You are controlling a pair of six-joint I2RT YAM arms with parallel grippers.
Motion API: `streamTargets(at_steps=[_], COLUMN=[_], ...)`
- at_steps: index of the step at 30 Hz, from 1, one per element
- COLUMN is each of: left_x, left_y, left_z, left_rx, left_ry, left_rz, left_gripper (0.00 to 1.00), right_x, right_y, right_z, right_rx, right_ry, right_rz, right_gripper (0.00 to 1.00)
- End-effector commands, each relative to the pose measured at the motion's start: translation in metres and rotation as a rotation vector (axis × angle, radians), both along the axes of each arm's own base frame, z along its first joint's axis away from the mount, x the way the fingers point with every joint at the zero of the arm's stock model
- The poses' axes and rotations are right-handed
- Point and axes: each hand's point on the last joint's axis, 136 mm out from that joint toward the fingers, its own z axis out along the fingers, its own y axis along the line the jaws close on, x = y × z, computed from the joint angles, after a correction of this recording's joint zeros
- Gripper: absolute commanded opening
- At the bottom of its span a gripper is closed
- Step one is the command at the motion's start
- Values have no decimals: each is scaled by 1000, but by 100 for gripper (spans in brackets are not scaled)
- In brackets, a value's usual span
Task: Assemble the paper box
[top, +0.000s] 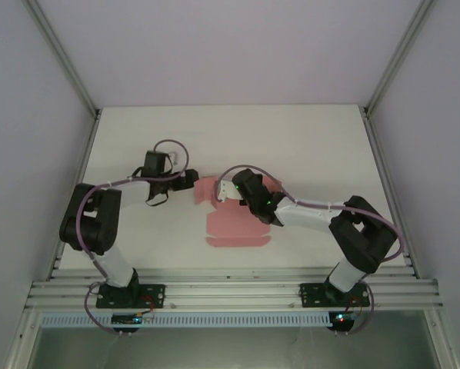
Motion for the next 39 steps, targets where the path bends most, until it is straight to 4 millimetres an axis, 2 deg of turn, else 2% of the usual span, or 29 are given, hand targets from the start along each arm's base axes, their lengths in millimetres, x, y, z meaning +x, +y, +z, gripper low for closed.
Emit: streamTargets(at_steps=[1,9,14,20,24,27,31,35,39], left_x=[-16,-34,-39,-39,-47,-55,-66,-83,-76], left_y=[-47,-66,-66,-48,-32,-30,-42,-66,-71], left_z=[15,13,8,8,9,15,26,37,33], left_rx=[-117,-150,-86,-13,20,13,-49,-143,-124], left_ry=[-65,-63,-67,-85,-73,-85,-124,-146,-147], left_rz=[-205,-264,-229,-148,-111,-118,-210,-359,-366], left_gripper=[99,99,99,99,99,96,87,82,76], right_x=[-4,-4,-5,-7,-10,-11,-13,-13,-13], right_y=[-6,-7,-10,-16,-18,-19,-19,-17,-17], right_z=[-2,0,-2,2,6,6,4,3,4], right_rx=[16,48,64,83,97,100,102,113,121], right_ry=[23,22,22,17,20,23,35,39,45], right_rz=[-22,-47,-67,-79,-71,-70,-68,-73,-74], right_gripper=[0,0,0,0,0,0,0,0,0])
